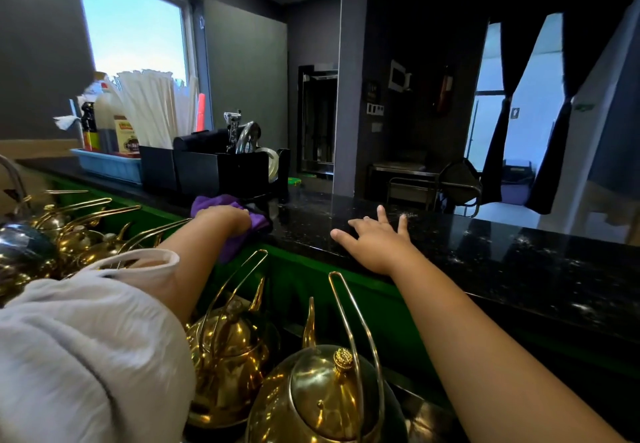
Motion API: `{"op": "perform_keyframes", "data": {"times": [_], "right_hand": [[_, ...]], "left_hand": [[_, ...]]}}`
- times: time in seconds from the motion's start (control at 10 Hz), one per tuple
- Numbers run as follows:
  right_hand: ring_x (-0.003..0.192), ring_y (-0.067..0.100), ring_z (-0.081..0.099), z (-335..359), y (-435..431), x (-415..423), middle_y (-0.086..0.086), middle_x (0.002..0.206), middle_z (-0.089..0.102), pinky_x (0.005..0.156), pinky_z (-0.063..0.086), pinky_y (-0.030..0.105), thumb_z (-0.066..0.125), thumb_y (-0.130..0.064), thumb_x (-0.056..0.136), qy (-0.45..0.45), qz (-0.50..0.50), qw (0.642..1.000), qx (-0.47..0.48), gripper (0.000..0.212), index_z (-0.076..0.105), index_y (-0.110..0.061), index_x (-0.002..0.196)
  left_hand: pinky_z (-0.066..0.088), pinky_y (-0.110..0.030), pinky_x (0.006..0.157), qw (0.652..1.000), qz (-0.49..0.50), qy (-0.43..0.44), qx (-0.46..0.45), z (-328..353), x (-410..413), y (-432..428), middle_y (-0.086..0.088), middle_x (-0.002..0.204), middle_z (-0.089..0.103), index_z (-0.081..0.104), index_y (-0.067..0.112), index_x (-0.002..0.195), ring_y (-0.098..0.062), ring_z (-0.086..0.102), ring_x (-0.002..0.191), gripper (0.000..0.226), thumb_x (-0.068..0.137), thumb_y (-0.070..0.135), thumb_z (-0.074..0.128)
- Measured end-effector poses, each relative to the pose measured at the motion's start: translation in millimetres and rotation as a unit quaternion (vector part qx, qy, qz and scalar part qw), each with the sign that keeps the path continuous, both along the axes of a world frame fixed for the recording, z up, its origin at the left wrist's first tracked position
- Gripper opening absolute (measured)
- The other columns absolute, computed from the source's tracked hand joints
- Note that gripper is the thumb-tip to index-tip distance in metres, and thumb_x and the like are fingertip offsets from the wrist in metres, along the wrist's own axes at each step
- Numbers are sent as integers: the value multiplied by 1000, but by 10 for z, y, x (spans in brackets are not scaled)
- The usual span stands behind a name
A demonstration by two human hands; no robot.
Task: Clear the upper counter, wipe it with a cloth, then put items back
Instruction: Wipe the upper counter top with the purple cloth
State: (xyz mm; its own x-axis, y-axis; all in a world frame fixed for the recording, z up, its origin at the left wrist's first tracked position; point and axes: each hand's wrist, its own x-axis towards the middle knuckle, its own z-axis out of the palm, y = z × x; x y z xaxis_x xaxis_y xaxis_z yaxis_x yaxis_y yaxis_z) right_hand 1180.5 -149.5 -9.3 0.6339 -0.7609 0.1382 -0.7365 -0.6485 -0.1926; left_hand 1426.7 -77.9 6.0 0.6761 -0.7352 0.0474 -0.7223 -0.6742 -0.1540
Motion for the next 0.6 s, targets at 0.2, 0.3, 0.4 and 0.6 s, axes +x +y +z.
{"op": "perform_keyframes", "data": {"times": [0.2, 0.3, 0.4, 0.6], "right_hand": [[146, 22, -17, -7, -9, 2, 8, 160, 11, 111, -20, 52, 17, -64, 94, 5, 0, 1000, -1, 71, 22, -20, 150], [146, 23, -17, 0, -15, 3, 8, 160, 10, 111, -20, 51, 16, -64, 94, 7, -3, 1000, 1, 71, 22, -20, 150], [146, 23, -17, -2, -15, 12, 8, 159, 11, 110, -20, 52, 16, -64, 94, 9, -5, 1000, 0, 72, 22, -20, 150], [146, 24, -17, 7, 3, 11, 9, 159, 11, 110, -20, 53, 16, -63, 94, 8, -11, 1000, -5, 71, 22, -20, 150]], "left_hand": [[14, -32, 118, 994, 49, 78, -53, 49, 210, -49, -3, 157, 17, 23, 19, 148, -24, 17, 144, 63, 95, 53, 24], [14, -37, 119, 991, 44, 104, -71, 105, 156, -63, -8, 158, 11, 17, 19, 150, -32, 8, 145, 69, 94, 57, 30], [17, -36, 118, 987, 41, 127, -88, 123, 93, -34, -10, 157, 13, 17, 20, 150, -32, 13, 144, 68, 94, 55, 35], [45, -33, 88, 933, -74, 327, -133, 83, -256, -35, -11, 109, 56, 56, 21, 97, -21, 56, 89, 14, 97, 18, 43]]}}
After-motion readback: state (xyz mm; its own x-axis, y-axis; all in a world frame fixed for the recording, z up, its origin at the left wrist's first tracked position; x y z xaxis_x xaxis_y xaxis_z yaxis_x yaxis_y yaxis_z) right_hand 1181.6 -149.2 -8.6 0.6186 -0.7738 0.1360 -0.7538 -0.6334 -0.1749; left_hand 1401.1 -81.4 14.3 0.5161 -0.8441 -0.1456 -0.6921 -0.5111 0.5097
